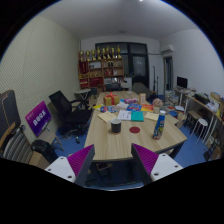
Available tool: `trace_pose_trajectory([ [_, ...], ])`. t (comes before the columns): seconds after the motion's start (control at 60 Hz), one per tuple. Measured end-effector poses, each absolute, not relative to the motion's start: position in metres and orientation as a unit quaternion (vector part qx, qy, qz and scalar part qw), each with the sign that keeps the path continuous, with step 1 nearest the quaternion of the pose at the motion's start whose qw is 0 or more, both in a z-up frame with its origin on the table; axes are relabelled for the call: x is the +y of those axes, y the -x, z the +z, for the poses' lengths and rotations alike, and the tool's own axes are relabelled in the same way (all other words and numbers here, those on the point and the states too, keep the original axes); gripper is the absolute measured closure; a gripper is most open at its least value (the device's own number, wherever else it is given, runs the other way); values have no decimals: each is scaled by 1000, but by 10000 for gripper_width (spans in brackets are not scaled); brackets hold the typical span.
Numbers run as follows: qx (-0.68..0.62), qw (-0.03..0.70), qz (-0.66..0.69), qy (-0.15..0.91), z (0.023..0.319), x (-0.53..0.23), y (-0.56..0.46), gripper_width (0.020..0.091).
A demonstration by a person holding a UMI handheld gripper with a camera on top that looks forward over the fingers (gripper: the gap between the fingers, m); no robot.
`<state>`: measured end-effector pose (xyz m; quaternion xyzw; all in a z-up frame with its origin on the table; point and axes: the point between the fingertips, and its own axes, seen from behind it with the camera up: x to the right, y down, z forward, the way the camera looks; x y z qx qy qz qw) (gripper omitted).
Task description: Pour water
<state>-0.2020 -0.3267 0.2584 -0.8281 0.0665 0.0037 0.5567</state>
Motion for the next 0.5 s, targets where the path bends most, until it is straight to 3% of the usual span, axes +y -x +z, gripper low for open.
trace_pose_trajectory([
  [0.217,89,563,-4,822,251,-312,174,308],
  [0.5,65,584,-81,805,201,-244,39,316],
])
